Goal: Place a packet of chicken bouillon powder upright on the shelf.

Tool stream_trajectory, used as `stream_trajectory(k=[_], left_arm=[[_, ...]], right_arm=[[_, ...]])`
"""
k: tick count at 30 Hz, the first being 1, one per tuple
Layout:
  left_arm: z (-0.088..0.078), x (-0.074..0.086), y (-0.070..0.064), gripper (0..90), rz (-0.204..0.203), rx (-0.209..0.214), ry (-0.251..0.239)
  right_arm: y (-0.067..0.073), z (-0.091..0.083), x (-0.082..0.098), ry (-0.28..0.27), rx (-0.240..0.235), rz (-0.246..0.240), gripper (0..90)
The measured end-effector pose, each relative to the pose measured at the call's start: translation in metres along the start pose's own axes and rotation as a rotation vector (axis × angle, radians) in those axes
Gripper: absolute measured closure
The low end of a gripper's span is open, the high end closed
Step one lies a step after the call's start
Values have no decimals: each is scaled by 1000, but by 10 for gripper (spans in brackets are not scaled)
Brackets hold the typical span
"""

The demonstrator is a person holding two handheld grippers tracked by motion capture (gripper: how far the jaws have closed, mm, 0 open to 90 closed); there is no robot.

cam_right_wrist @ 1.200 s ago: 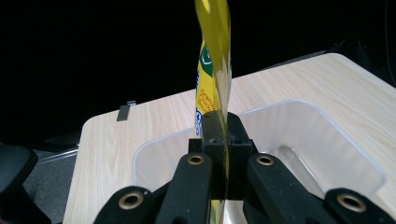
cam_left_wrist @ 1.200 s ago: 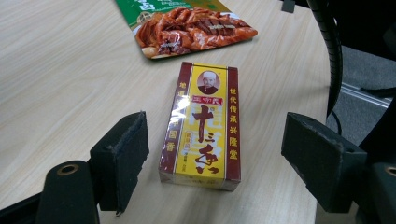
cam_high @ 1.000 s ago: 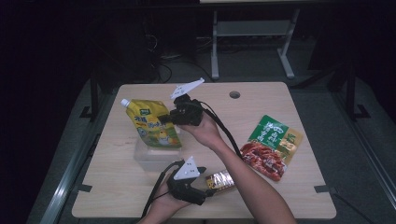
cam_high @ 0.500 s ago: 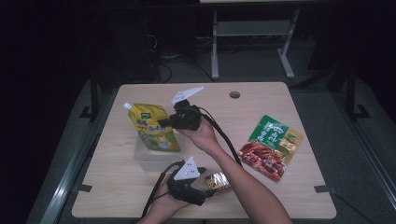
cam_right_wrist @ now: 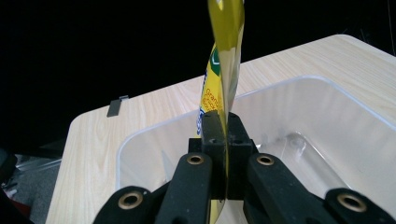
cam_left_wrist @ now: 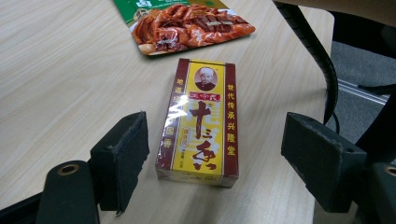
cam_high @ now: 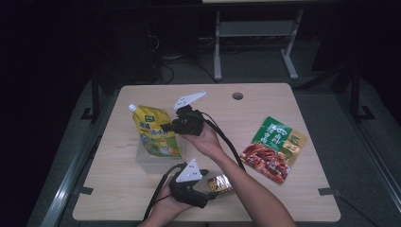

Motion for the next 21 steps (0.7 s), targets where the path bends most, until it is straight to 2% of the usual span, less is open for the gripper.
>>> stream_trajectory(k=[9, 21], left_arm=[[1, 1, 1, 226, 6, -2, 7], [3, 1, -1, 226, -1, 2, 9]], right_arm=[[1, -1, 6, 7, -1, -23, 893], [-1, -5, 19, 12, -17, -15, 894]])
Point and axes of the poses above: each handheld gripper's, and its own axes: z roughly forward along the jaws, x roughly out of its underside, y roughly to its left, the point moved 10 cm from there along z, roughly forward along the jaws, and after that the axes turned 2 degrees about z, right-handed, at the moved point
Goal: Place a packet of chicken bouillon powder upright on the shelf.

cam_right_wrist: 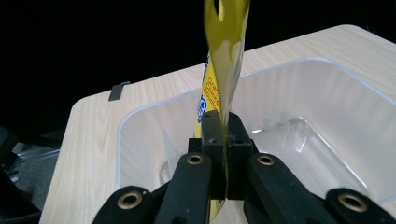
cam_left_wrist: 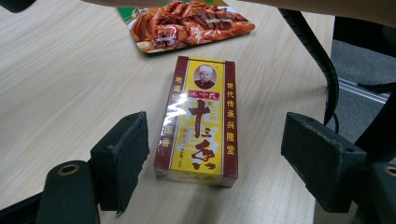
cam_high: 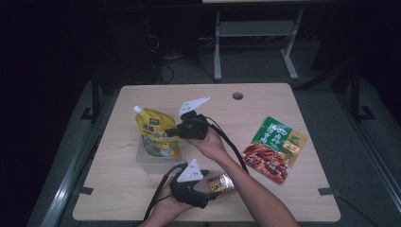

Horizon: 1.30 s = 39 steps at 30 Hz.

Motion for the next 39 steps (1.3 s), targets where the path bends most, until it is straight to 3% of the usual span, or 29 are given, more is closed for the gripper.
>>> stream_trajectory(k=[9, 12, 14, 18, 25, 39], left_arm=[[1, 1, -1, 226, 3, 4, 5], [1, 1, -1, 225, 11, 4, 6], [1, 1, -1, 225, 11, 4, 8], [3, 1, -1, 217, 15, -1, 17], [3, 1, 0, 211, 15, -6, 23], [5, 0, -2, 210, 30, 3, 35]], right_arm=[[0, -1, 3, 11, -3, 10, 877], [-4, -7, 3, 17, 15, 21, 779], [-5, -9, 3, 18, 13, 26, 765], [-8, -22, 5, 40, 34, 41, 686], [-10, -33, 7, 56, 70, 42, 625], [-24, -67, 21, 58, 132, 69, 588]])
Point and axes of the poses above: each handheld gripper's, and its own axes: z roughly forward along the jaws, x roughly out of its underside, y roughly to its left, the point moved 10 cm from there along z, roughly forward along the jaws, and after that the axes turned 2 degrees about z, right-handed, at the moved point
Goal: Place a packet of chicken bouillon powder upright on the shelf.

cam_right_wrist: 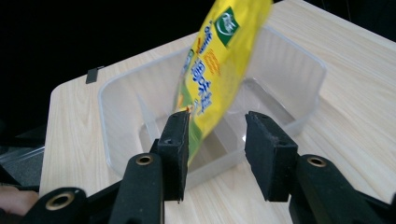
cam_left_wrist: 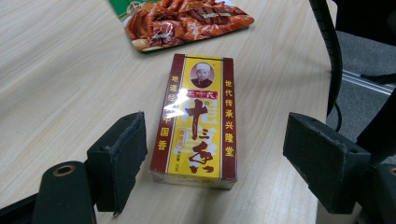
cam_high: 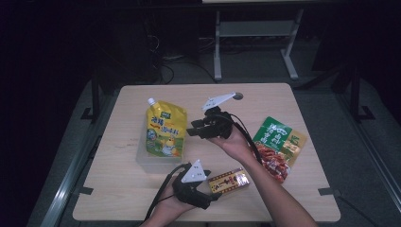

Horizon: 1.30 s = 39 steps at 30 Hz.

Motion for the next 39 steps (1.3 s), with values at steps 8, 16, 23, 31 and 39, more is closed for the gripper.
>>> stream_trajectory(k=[8, 16, 23, 31, 39], left_arm=[[2, 0, 0, 201, 2, -2, 4], [6, 2, 0, 193, 24, -16, 32], [12, 5, 4, 184, 66, -39, 82], [23, 13, 5, 184, 92, -40, 146], [36, 19, 6, 229, 94, -46, 205]], right_arm=[[-7, -20, 11, -2, 18, 37, 550], [-12, -39, 28, 8, 47, 57, 520], [-19, -63, 51, 13, 84, 90, 479], [-24, -85, 76, 23, 114, 122, 444], [-26, -102, 98, 23, 143, 147, 399]])
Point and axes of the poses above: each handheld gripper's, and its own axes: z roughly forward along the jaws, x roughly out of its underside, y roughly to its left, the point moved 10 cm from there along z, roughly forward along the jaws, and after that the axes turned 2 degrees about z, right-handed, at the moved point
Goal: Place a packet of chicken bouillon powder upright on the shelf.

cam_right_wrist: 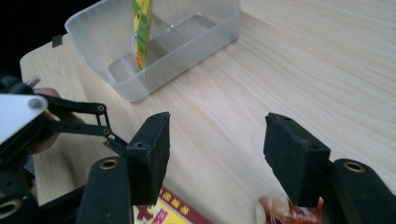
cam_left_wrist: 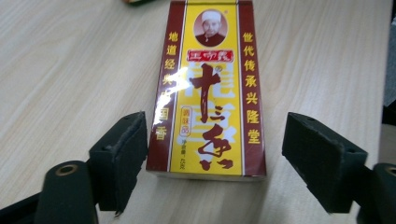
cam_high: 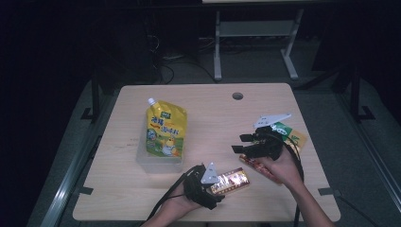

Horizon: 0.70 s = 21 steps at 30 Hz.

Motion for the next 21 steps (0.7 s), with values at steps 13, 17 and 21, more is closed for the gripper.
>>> stream_trajectory(k=[13, 17, 21], left_arm=[[9, 4, 3, 288, 16, -14, 71], [10, 5, 3, 297, 19, -10, 80], [10, 5, 3, 302, 22, 0, 96]], right_arm=[[-11, -12, 33, 19, 29, 67, 373], [-14, -14, 39, 22, 43, 68, 363], [-15, -17, 41, 20, 51, 72, 355]])
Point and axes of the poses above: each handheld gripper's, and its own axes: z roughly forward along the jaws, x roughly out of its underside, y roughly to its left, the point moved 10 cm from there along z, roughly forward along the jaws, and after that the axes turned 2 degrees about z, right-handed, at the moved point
